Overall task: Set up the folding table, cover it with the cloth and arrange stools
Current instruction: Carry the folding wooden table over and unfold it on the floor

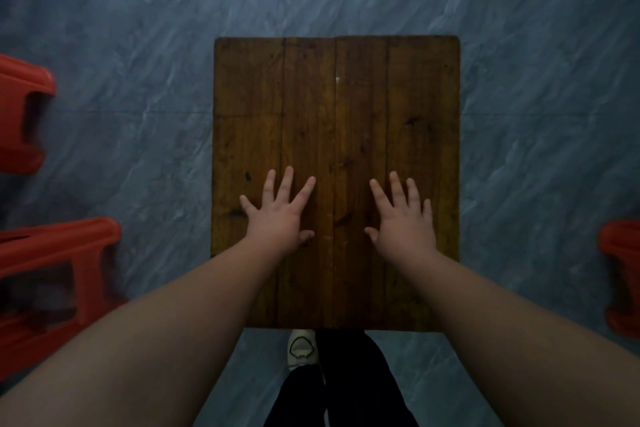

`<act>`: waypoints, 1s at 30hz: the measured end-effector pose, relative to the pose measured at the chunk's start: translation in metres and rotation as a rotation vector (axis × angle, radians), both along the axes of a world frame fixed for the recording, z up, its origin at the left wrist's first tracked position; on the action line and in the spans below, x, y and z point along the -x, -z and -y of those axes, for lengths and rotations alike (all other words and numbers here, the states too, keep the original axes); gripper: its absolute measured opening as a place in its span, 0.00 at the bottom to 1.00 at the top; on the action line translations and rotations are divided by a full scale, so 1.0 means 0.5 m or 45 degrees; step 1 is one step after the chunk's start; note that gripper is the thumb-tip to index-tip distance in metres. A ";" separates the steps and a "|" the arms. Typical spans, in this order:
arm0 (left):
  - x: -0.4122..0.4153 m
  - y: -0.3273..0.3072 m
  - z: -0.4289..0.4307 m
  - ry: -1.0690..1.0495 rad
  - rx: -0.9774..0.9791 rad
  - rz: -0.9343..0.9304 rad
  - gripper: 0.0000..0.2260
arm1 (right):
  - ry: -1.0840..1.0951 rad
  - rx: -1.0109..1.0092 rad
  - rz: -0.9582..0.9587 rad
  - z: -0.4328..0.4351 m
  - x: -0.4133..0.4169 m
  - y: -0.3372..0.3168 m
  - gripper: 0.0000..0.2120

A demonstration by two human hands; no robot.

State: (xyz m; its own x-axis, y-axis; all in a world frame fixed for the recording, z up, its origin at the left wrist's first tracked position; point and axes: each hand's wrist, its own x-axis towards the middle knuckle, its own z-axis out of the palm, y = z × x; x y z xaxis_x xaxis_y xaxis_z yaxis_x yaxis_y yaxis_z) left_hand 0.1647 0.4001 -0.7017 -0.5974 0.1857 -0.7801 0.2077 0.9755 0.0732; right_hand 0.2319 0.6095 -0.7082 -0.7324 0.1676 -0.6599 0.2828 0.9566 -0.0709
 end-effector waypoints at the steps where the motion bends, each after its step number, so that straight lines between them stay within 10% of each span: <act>1: 0.001 -0.004 -0.002 -0.020 0.001 0.017 0.45 | -0.010 0.003 0.025 0.000 0.003 -0.007 0.43; 14: -0.114 -0.287 0.069 -0.370 -0.308 -0.240 0.27 | 0.050 -0.006 -0.078 0.012 -0.081 -0.301 0.31; 30: -0.386 -0.848 0.243 -0.313 -0.781 -0.690 0.27 | 0.329 0.132 -0.850 0.198 -0.411 -0.936 0.30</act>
State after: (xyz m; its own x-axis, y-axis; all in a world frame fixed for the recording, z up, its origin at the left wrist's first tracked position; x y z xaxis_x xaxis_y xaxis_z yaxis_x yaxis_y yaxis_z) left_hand 0.3579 0.2787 -0.2776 -0.9377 0.2979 -0.1787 0.1540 0.8176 0.5549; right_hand 0.4373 0.5105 -0.2401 -0.9302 0.3508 -0.1078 0.3639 0.8439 -0.3942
